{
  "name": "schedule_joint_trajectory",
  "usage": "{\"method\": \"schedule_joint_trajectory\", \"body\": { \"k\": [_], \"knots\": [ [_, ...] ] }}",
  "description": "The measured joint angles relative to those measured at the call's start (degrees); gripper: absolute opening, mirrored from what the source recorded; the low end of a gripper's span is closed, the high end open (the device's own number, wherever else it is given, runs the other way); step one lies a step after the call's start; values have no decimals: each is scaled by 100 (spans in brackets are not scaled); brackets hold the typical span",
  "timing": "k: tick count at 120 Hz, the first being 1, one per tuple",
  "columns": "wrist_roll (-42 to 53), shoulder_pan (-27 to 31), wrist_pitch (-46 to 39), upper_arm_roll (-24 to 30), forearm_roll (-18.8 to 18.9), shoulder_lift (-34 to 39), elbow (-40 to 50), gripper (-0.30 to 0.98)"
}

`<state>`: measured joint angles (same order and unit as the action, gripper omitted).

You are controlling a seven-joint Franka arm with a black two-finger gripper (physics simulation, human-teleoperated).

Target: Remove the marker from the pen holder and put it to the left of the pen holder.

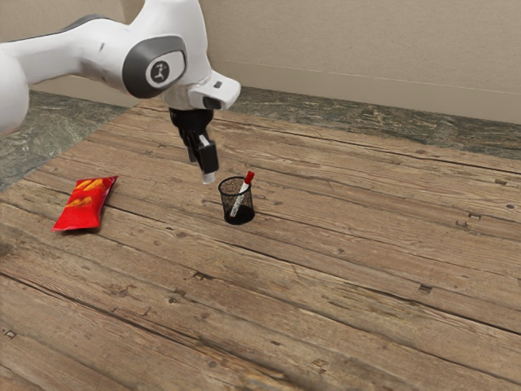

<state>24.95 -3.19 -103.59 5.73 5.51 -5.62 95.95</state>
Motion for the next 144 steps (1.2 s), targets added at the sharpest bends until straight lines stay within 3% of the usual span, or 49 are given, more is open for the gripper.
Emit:
{"method": "schedule_joint_trajectory", "body": {
  "k": [14, 32, 60, 75, 101, 144],
  "knots": [
    [6, 44, 97, 45, 42, -2, 74, 61],
    [2, 159, 156, -11, -164, -585, 47, 65],
    [17, 161, 179, -183, -235, -2504, -2077, 67],
    [27, 182, 171, -272, -235, -3338, -3190, 57],
    [42, 170, -160, -314, -238, -4156, -4147, 40],
    [104, 288, -824, -387, -227, -4452, -4325, 26]
  ]
}}
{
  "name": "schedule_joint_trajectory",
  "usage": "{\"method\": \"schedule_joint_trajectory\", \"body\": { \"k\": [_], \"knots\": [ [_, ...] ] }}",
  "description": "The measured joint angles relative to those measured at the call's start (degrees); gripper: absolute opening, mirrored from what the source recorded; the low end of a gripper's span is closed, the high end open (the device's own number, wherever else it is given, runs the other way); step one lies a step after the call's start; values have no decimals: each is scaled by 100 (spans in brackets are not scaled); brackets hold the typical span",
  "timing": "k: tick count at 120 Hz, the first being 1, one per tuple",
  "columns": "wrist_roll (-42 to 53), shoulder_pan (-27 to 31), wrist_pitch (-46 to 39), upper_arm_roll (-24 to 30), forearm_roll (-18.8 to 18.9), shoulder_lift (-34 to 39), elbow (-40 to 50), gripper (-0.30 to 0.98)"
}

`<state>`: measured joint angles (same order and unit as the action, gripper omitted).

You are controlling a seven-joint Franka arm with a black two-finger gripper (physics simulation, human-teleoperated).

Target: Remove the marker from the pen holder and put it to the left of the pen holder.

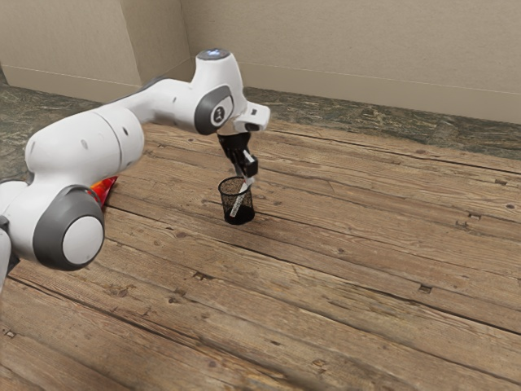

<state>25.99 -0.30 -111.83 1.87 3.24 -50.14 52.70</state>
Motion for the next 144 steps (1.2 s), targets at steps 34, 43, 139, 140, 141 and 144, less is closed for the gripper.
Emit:
{"method": "schedule_joint_trajectory", "body": {
  "k": [34, 43, 139, 140, 141, 144],
  "knots": [
    [6, 31, -269, -11, -37, -335, -323, 24],
    [-6, 51, -304, -11, -44, -421, -424, 24],
    [-175, 66, -448, 0, 30, -507, -480, -8],
    [-178, 67, -442, 0, 34, -501, -480, -8],
    [-180, 68, -433, -1, 38, -489, -479, -8],
    [-187, 73, -405, 0, 49, -457, -476, -8]
  ]
}}
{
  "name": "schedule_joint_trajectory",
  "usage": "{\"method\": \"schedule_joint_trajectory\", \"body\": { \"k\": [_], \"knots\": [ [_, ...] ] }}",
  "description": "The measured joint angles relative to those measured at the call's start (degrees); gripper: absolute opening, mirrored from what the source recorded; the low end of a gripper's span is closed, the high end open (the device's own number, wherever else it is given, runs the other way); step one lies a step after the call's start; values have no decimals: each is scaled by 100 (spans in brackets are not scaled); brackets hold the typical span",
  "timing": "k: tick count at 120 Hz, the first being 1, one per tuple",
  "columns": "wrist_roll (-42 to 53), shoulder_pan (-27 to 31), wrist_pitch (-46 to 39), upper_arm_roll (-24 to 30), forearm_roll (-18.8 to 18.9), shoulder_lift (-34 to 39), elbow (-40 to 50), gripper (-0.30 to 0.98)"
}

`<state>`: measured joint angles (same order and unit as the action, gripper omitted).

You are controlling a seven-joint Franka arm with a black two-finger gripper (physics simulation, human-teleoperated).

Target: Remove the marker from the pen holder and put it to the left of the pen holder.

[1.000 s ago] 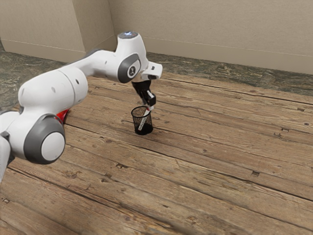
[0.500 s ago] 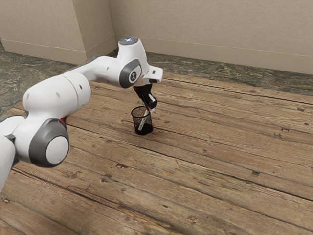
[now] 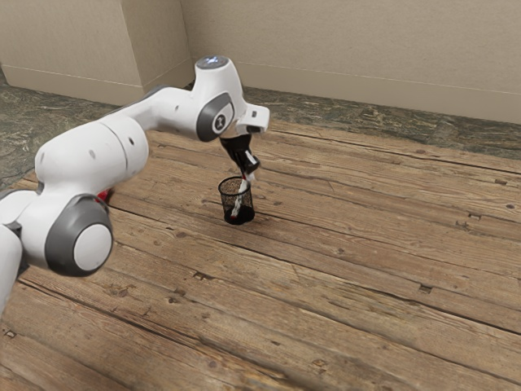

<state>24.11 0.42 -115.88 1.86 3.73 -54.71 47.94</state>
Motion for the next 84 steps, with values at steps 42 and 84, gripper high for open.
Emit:
{"method": "schedule_joint_trajectory", "body": {
  "k": [42, 84],
  "knots": [
    [-51, 95, 600, 62, 99, 1068, 364, -10],
    [-47, 532, 1558, 5, 310, 1322, 833, -10]
  ]
}}
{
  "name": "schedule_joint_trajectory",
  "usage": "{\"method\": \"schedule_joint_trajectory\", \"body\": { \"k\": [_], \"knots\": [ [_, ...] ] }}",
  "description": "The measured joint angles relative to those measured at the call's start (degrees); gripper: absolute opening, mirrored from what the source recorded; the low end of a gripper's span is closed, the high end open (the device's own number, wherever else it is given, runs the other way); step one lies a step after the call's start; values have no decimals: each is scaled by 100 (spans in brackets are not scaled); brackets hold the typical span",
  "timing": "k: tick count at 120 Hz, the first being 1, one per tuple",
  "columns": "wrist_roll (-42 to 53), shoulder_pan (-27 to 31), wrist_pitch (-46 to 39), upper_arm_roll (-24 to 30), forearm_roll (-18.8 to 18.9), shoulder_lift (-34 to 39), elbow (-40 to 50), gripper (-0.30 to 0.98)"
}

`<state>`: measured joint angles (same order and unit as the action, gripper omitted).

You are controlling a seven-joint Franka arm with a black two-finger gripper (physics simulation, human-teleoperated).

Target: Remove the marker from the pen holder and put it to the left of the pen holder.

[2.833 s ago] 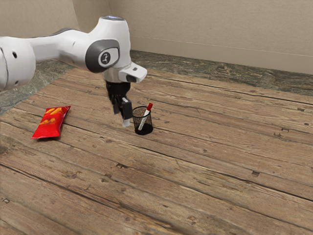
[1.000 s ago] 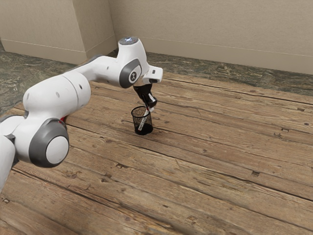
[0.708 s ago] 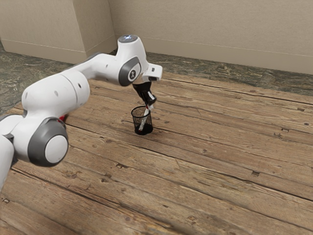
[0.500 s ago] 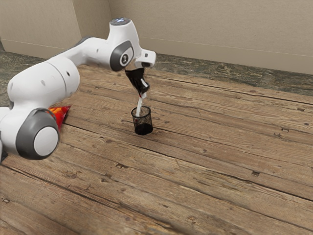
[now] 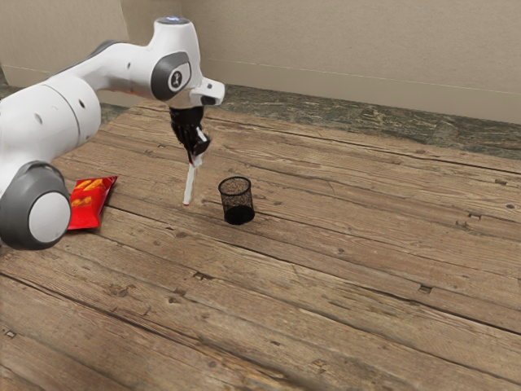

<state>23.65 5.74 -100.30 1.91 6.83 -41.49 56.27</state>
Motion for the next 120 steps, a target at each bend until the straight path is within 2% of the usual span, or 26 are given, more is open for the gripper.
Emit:
{"method": "schedule_joint_trajectory", "body": {
  "k": [20, 45, 65, 76, 88, 105, 113, 120],
  "knots": [
    [24, 210, 731, -70, 314, -166, -50, -10],
    [65, 401, 1370, -325, 425, -384, -88, -8],
    [94, 500, 1614, -360, 373, -468, -96, 28],
    [107, 546, 1686, -316, 324, -354, 72, 42],
    [109, 584, 1708, 145, 293, 774, 1413, 52],
    [108, 1313, 1565, 1665, 308, 2596, 3135, 60],
    [108, 1409, 1456, 2221, 296, 3300, 3559, 62],
    [109, 1309, 1387, 2493, 294, 3499, 3543, 64]
  ]
}}
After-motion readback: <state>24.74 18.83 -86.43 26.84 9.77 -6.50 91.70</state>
